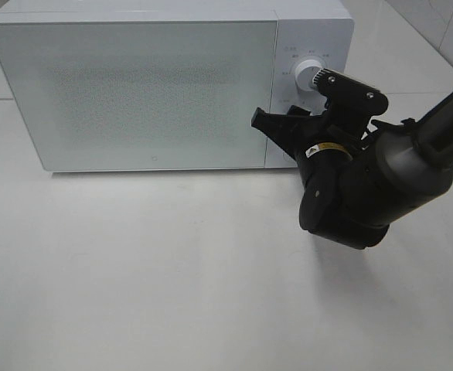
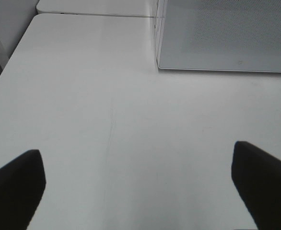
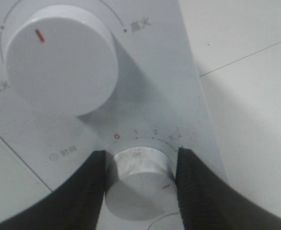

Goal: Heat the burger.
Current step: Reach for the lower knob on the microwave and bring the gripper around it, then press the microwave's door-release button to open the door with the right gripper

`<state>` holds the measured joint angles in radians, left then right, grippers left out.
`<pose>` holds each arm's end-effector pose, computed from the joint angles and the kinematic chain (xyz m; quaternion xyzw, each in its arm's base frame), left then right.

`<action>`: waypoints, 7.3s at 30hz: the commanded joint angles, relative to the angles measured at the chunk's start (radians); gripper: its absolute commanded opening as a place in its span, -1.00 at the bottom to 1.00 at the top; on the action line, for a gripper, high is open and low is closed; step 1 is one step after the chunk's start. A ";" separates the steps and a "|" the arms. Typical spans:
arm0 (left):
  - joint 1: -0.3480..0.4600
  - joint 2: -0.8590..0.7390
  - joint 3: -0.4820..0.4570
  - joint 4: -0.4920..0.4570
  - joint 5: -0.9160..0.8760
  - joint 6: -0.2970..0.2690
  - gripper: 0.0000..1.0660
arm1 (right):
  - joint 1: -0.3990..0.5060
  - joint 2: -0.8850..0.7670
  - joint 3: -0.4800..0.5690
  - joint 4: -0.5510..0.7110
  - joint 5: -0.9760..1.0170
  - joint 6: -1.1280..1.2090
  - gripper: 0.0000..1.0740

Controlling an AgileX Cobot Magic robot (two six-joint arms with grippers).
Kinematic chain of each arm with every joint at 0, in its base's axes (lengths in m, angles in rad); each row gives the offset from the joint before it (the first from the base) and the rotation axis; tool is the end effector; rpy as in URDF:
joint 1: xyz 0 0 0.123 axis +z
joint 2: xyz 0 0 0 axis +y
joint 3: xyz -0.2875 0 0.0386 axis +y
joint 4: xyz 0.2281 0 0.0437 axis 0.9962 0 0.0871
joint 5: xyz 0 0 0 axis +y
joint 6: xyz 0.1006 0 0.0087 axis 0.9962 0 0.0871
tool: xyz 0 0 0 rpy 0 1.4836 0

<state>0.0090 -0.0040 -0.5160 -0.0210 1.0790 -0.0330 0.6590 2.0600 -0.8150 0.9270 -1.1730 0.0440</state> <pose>-0.0215 -0.0021 0.2658 -0.0173 0.8526 -0.0167 0.5221 0.3227 0.1558 0.1430 0.2057 0.7239 0.0637 0.6554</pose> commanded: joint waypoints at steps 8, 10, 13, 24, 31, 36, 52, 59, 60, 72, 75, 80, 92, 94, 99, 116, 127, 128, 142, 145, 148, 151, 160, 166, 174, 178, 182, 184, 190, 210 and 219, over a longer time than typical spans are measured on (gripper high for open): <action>0.004 -0.023 0.000 0.000 -0.005 0.003 0.83 | -0.006 -0.006 -0.009 -0.036 0.052 0.316 -0.91; 0.004 -0.023 0.000 0.000 -0.005 0.003 0.83 | -0.006 -0.006 -0.009 -0.076 0.045 0.427 -0.91; 0.004 -0.023 0.000 0.000 -0.005 0.003 0.83 | -0.006 -0.006 -0.009 -0.110 0.034 0.516 -0.91; 0.004 -0.023 0.000 0.000 -0.005 0.003 0.83 | -0.006 -0.006 -0.009 -0.206 -0.071 0.656 -0.91; 0.004 -0.023 0.000 0.000 -0.005 0.003 0.83 | -0.006 -0.006 -0.009 -0.219 -0.098 0.728 -0.91; 0.004 -0.023 0.000 0.000 -0.005 0.003 0.83 | -0.006 -0.006 -0.009 -0.231 -0.112 0.828 -0.91; 0.004 -0.023 0.000 0.000 -0.005 0.003 0.83 | -0.006 -0.002 -0.009 -0.255 -0.156 1.219 -0.91; 0.004 -0.023 0.000 0.000 -0.005 0.003 0.83 | -0.006 -0.002 -0.009 -0.260 -0.179 1.305 -0.91; 0.004 -0.023 0.000 0.000 -0.005 0.003 0.83 | -0.006 -0.002 -0.009 -0.261 -0.180 1.329 -0.91; 0.004 -0.023 0.000 0.000 -0.005 0.003 0.83 | -0.006 -0.002 -0.009 -0.268 -0.222 1.464 -0.90; 0.004 -0.023 0.000 0.000 -0.005 0.003 0.83 | -0.006 -0.002 -0.009 -0.279 -0.228 1.507 -0.89; 0.004 -0.023 0.000 0.000 -0.005 0.003 0.83 | -0.006 -0.002 -0.009 -0.279 -0.228 1.545 -0.89; 0.004 -0.023 0.000 0.000 -0.005 0.003 0.83 | -0.006 -0.002 -0.009 -0.282 -0.228 1.602 -0.87; 0.004 -0.023 0.000 0.000 -0.005 0.003 0.83 | -0.006 -0.002 -0.009 -0.282 -0.228 1.612 -0.86; 0.004 -0.023 0.000 0.000 -0.005 0.003 0.83 | -0.006 -0.002 -0.009 -0.282 -0.228 1.612 -0.85; 0.004 -0.023 0.000 0.000 -0.005 0.003 0.83 | -0.006 -0.002 -0.009 -0.196 -0.227 1.488 -0.62; 0.004 -0.023 0.000 0.000 -0.005 0.003 0.83 | -0.006 -0.006 -0.004 -0.094 -0.227 1.377 0.04; 0.004 -0.023 0.000 0.000 -0.005 0.003 0.83 | -0.006 -0.006 0.000 -0.087 -0.227 1.354 0.11; 0.004 -0.022 0.000 0.000 -0.005 0.003 0.83 | -0.004 -0.113 0.113 -0.107 -0.124 1.060 0.35; 0.004 -0.017 0.000 0.000 -0.005 0.003 0.83 | -0.004 -0.156 0.148 -0.107 -0.085 0.996 0.35; 0.004 -0.017 0.000 0.000 -0.005 0.003 0.83 | -0.004 -0.201 0.185 -0.119 -0.021 0.928 0.35; 0.004 -0.017 0.000 0.000 -0.005 0.003 0.83 | -0.004 -0.216 0.198 -0.126 0.002 0.901 0.35; 0.004 -0.017 0.000 0.000 -0.005 0.003 0.83 | -0.008 -0.373 0.263 -0.241 0.283 0.529 0.35; 0.004 -0.017 0.000 0.000 -0.005 0.003 0.83 | -0.048 -0.477 0.262 -0.317 0.525 0.240 0.35; 0.004 -0.017 0.000 0.000 -0.005 0.003 0.83 | -0.160 -0.612 0.261 -0.503 0.930 -0.007 0.35; 0.004 -0.017 0.000 0.000 -0.005 0.003 0.83 | -0.194 -0.649 0.246 -0.592 1.093 -0.029 0.35; 0.004 -0.017 0.000 0.000 -0.005 0.003 0.83 | -0.213 -0.703 0.179 -0.777 1.357 -0.029 0.35; 0.004 -0.017 0.000 0.000 -0.005 0.003 0.83 | -0.213 -0.712 0.168 -0.808 1.405 -0.029 0.35; 0.004 -0.017 0.000 0.000 -0.005 0.003 0.83 | -0.213 -0.820 0.125 -0.910 1.652 -0.028 0.35; 0.004 -0.017 0.000 0.000 -0.005 0.003 0.83 | -0.213 -1.351 0.119 -0.914 2.065 -0.026 0.35; 0.004 -0.017 0.000 0.000 -0.005 0.003 0.83 | -0.306 -1.575 0.157 -0.927 2.125 -0.026 0.41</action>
<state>0.0090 -0.0040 -0.5160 -0.0210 1.0790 -0.0330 0.3600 0.4910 -0.6610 0.0120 0.9400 0.0290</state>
